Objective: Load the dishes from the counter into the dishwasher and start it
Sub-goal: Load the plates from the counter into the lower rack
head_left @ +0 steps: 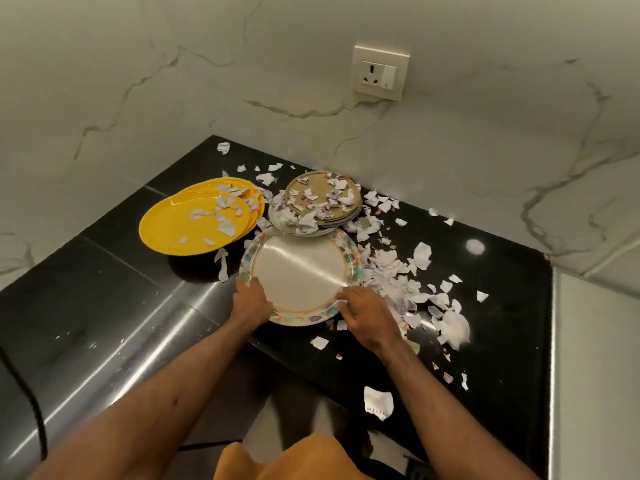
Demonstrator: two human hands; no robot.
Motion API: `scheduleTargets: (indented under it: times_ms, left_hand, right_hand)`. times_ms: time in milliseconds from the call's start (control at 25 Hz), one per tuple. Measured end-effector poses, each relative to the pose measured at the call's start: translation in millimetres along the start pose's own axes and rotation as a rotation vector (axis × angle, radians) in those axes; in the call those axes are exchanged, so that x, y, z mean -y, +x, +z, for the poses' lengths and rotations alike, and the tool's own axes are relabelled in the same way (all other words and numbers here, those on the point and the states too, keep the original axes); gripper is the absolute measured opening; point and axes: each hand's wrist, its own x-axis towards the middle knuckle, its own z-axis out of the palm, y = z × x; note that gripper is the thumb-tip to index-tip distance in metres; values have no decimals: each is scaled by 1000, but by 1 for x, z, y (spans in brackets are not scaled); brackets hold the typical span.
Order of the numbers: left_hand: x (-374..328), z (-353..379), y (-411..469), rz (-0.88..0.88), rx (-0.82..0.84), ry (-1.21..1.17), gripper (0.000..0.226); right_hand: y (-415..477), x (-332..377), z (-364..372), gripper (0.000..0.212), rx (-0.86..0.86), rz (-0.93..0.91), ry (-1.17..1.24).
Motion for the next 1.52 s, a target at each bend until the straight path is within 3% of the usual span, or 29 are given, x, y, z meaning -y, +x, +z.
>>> scheduleTargets:
  times_ms: [200, 280, 360, 520, 840, 1120, 1360, 1520]
  left_hand:
    - [9, 0, 4, -224, -109, -401, 68]
    - [18, 9, 6, -333, -102, -565, 51]
    - [27, 18, 2, -357, -45, -681, 31]
    - [11, 7, -26, -365, 49, -931, 20]
    - [13, 12, -52, -424, 43, -1270, 21]
    - [26, 11, -71, -337, 135, -1381, 22]
    - [34, 12, -84, -310, -2, -1391, 26]
    - [36, 2, -90, -296, -107, -1418, 37]
  right_hand:
    - [11, -1, -3, 23, 18, -38, 11]
    - [11, -9, -5, 19, 5, -30, 35]
    - [9, -17, -8, 17, 16, -21, 85]
    - [15, -27, -15, 16, 38, 32, 191]
    - [5, -6, -27, 15, 18, 76, 283]
    - [-13, -2, -20, 26, 59, 127, 344]
    - [-22, 28, -9, 30, 107, 45, 187]
    - [-18, 70, -3, 39, 322, -77, 229]
